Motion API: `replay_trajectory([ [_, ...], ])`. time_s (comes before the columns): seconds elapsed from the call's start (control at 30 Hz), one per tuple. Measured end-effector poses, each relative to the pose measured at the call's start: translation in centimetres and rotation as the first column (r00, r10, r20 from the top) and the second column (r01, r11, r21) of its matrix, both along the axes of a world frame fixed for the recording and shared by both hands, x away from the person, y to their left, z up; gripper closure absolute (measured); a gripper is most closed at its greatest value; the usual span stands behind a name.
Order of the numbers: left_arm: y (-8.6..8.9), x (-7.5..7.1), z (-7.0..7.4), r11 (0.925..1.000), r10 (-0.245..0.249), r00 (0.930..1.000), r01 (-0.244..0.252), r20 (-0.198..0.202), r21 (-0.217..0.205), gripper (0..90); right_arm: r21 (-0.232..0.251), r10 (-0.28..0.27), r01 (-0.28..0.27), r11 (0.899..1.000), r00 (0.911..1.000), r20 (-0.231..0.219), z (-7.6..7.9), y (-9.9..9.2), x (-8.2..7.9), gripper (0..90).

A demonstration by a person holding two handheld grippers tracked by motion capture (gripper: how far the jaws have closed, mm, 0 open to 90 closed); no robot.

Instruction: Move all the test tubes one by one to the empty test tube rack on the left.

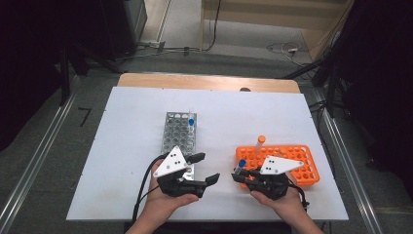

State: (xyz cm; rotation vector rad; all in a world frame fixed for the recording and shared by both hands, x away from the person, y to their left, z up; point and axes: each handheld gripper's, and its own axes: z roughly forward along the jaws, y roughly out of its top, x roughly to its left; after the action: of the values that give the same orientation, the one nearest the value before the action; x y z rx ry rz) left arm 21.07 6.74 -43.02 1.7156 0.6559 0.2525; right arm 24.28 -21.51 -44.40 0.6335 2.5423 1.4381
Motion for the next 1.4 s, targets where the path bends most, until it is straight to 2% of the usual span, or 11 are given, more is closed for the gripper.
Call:
replay_trajectory([
  [0.27, -1.3, -0.1, -0.1, 0.9958, -0.091, 0.9958, 0.091, -0.002, -0.011, 47.0, 0.000, 0.042, -0.042, 0.999, 0.9991, -0.008, 0.0, 1.3, -0.6, 75.6],
  [0.5, -2.0, -0.1, -0.1, 0.9913, -0.130, 0.9915, 0.130, -0.012, -0.022, 55.7, -0.004, 0.070, -0.070, 0.998, 0.9975, -0.013, -0.1, 1.9, -1.0, 75.6],
  [0.7, -2.8, 0.0, -0.3, 0.9899, -0.142, 0.9896, 0.141, -0.026, -0.007, 62.5, -0.008, 0.096, -0.096, 0.995, 0.9952, -0.016, -0.1, 2.5, -1.3, 75.6],
  [0.9, -2.9, 0.1, -0.4, 0.9890, -0.148, 0.9885, 0.148, -0.030, 0.005, 72.6, -0.008, 0.119, -0.120, 0.993, 0.9927, -0.019, -0.1, 2.9, -1.6, 75.6],
  [1.03, -2.9, 0.1, -0.4, 0.9889, -0.147, 0.9889, 0.148, -0.020, 0.018, 74.1, -0.005, 0.124, -0.124, 0.992, 0.9919, -0.028, -0.1, 2.9, -1.6, 75.6],
  [1.17, -3.0, 0.0, -0.3, 0.9891, -0.138, 0.9904, 0.138, 0.002, 0.052, 75.9, -0.005, 0.126, -0.126, 0.992, 0.9911, -0.042, -0.2, 2.9, -1.5, 75.5],
  [1.4, -2.7, 0.1, -0.1, 0.9907, -0.128, 0.9917, 0.127, 0.015, 0.049, 76.6, 0.007, 0.132, -0.131, 0.991, 0.9901, -0.049, -0.1, 2.5, -1.3, 72.9],
])
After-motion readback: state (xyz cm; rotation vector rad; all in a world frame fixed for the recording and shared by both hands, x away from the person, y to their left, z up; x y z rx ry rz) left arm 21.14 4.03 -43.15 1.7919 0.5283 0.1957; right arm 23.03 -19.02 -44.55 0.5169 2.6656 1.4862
